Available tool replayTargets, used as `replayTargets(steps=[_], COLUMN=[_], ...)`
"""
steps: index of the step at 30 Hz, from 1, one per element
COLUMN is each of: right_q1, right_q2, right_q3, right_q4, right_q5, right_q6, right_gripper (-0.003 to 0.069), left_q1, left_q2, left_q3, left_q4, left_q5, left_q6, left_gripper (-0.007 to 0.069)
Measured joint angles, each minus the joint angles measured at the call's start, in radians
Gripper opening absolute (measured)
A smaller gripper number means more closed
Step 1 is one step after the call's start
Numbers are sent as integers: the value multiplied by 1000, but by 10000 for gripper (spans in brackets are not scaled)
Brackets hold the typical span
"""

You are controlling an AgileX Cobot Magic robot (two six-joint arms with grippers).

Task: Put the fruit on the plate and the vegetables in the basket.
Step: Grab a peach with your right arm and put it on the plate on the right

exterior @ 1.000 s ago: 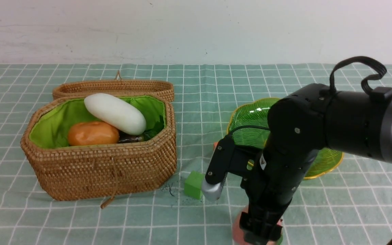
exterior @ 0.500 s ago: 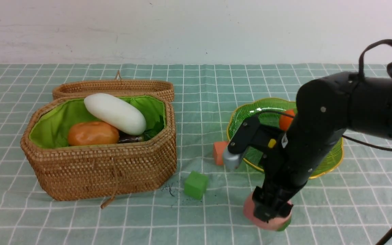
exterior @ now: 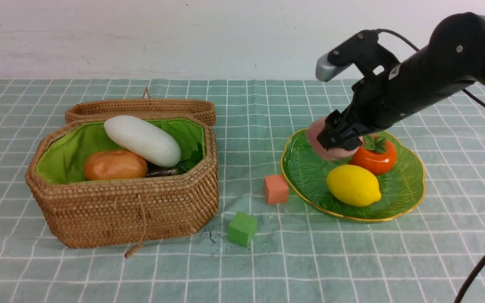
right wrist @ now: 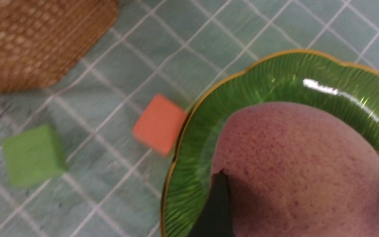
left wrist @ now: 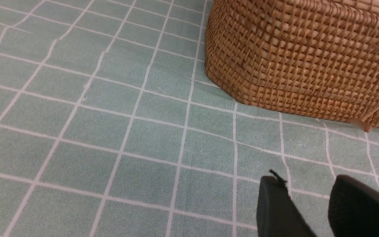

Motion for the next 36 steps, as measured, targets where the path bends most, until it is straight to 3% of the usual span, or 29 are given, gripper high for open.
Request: replayTargets(steps=[8,14,22,29,36], right_q1=[-11,-11,-11,-11,-26], right_q2=[153,199,200,154,-3], right_q3=[-1,-1,-1,-1,-1], right_q4=[50,53,58,62,61], right_q5=[-218,-283,-227,-154,-49], right_q6=[-1,2,18,57,86], right_gripper=[613,613,613,683,609], left_q1=[0,0,0,0,0], left_q2=[0,0,0,0,0], left_q3=[0,0,0,0,0], left_q4=[0,0,0,0,0], left_q5=[0,0,0,0,0], left_q6=[0,0,0,0,0], left_gripper=[239,239,239,239,239])
